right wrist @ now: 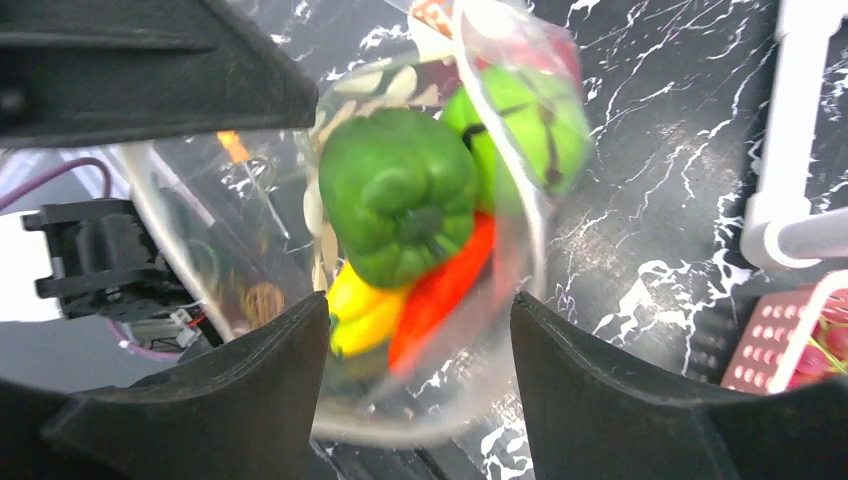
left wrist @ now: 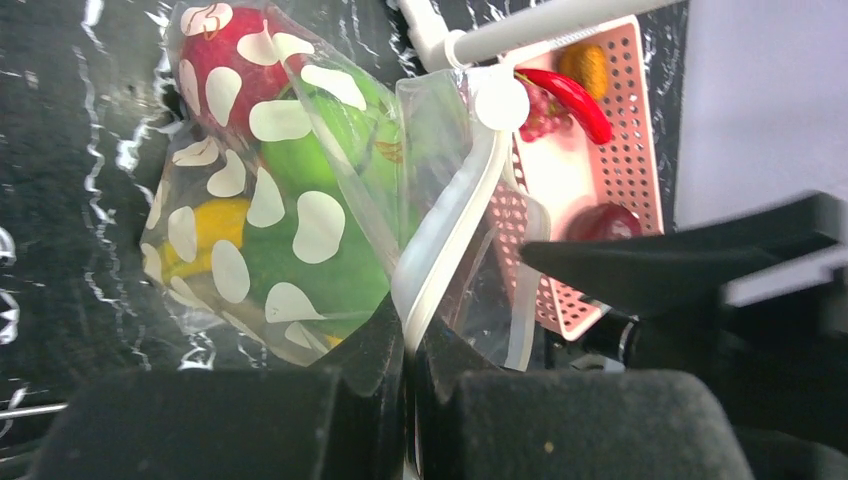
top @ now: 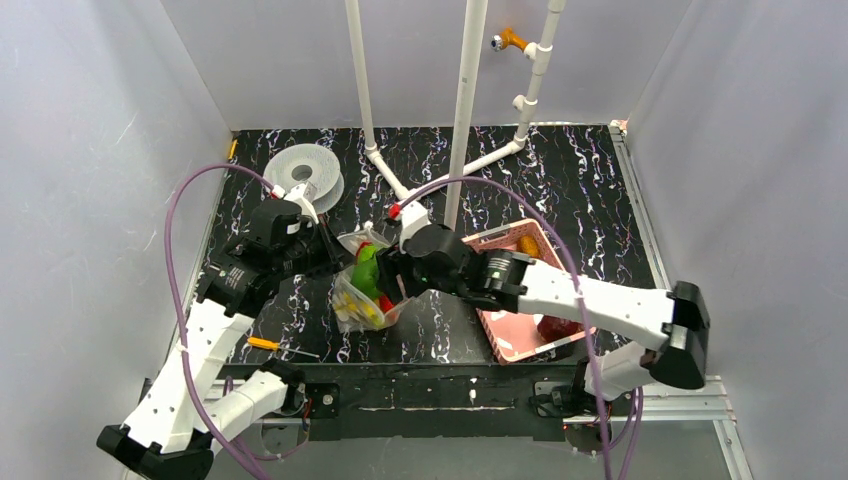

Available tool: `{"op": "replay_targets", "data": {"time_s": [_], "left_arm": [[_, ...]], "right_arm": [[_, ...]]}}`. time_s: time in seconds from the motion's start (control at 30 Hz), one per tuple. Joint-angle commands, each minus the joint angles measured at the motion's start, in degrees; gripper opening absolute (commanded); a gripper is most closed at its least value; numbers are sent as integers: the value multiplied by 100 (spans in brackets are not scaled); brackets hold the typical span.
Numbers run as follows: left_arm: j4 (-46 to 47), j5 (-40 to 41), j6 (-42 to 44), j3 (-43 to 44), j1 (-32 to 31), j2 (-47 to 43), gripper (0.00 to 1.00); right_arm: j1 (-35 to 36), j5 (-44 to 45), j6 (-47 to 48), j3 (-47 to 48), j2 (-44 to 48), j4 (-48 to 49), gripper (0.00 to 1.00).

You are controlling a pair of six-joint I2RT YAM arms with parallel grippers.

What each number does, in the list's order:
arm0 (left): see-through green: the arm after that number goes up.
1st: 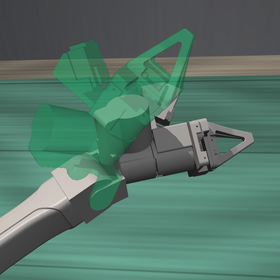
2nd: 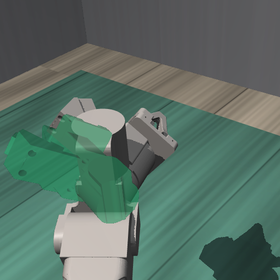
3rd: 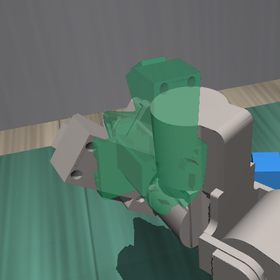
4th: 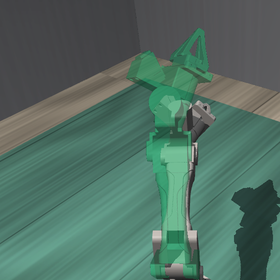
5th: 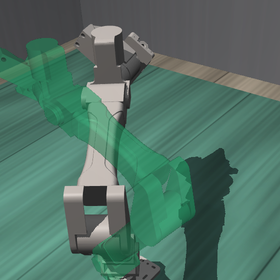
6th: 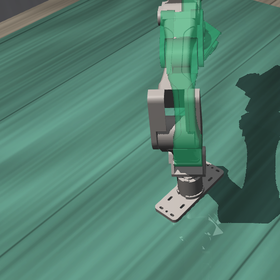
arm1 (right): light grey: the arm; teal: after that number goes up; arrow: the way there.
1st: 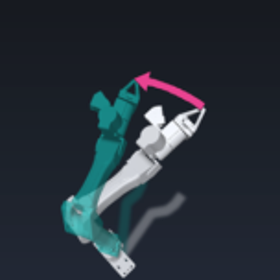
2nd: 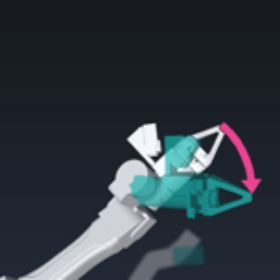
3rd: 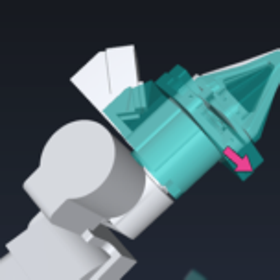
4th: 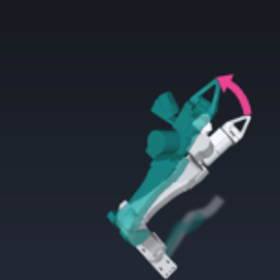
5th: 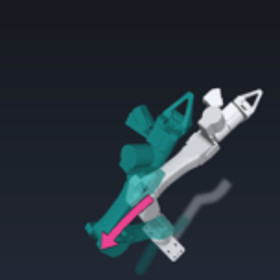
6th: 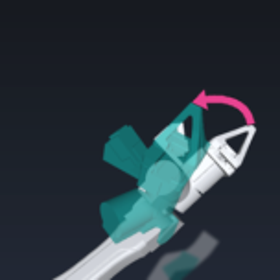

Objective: Place the food in the zip-top bag and seal the zipper
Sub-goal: Place the fake vegetable in the zipper food storage bag, then pick up the fake vegetable from the bin.

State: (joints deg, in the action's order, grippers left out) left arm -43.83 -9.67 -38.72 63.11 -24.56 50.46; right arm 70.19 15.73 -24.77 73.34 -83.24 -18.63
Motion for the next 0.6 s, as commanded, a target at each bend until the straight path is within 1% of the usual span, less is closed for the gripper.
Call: {"op": "replay_targets", "data": {"time_s": [0.0,0.1,0.2,0.27,0.37,0.47,0.57], "left_arm": [[-315,643,415,327,-6,-124,0],[-149,500,383,190,-5,-104,0],[119,202,292,-106,-5,31,0],[215,133,284,-284,-5,155,0],[267,113,424,-440,-5,299,0],[236,-240,967,-326,-5,459,0],[173,-435,1754,-136,-5,566,0]], "right_arm": [[-45,287,-31,-206,892,-281,73],[-146,607,-147,-569,1425,-452,73],[-419,745,-339,-1025,1919,-557,72],[-758,642,-527,-1405,2187,-614,72],[-1351,466,-817,-1813,2491,-1007,72],[-1855,658,-1168,-2165,2732,-1480,72],[-2395,719,-1427,-2601,2969,-1669,71]]}}
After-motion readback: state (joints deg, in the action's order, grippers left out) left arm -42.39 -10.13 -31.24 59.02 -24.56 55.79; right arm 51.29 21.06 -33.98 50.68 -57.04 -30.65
